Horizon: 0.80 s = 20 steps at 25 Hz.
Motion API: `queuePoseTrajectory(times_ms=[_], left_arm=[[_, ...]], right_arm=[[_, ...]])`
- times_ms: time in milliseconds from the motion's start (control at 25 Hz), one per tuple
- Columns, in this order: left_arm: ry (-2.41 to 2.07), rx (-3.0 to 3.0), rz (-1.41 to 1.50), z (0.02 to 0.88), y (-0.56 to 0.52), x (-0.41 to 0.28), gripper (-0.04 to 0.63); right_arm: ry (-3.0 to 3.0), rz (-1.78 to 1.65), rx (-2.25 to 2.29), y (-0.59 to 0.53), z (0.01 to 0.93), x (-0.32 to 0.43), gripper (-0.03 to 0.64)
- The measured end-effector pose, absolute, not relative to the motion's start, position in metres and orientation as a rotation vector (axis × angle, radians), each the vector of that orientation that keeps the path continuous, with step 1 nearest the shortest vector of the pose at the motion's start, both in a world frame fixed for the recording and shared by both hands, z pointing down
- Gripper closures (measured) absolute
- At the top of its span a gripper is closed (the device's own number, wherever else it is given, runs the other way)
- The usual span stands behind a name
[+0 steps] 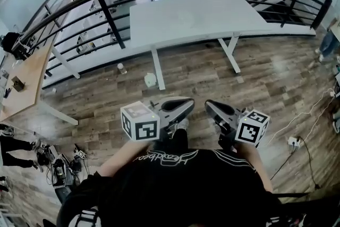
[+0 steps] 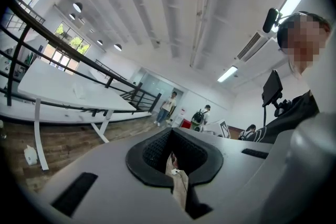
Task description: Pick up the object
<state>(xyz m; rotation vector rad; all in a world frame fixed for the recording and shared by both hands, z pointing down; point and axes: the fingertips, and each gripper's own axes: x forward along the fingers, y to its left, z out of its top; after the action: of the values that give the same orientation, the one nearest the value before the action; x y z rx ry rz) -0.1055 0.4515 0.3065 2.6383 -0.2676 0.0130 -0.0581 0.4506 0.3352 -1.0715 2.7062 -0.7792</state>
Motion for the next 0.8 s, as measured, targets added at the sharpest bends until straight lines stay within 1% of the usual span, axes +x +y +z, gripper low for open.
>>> queuePoseTrajectory(times_ms=[280,560,800], left_arm=[[-0.266,2.59,0.051,0.328,0.355,-0.095,0.588],[-0.257,2.561,0.086,0.347,0.228,-0.069,0.588],[-0.252,2.531,0.109,0.342,0.1,-0.058,0.588]], right_arm=[[2.667,-0.874,-1.081,0.355,0.359,-0.048,0.595],[2.633,-0.942,-1.085,0.233,0.379,-0.027,0.595],[2.616,-0.981,-1.073,0.103,0.372,-0.021,0.595]])
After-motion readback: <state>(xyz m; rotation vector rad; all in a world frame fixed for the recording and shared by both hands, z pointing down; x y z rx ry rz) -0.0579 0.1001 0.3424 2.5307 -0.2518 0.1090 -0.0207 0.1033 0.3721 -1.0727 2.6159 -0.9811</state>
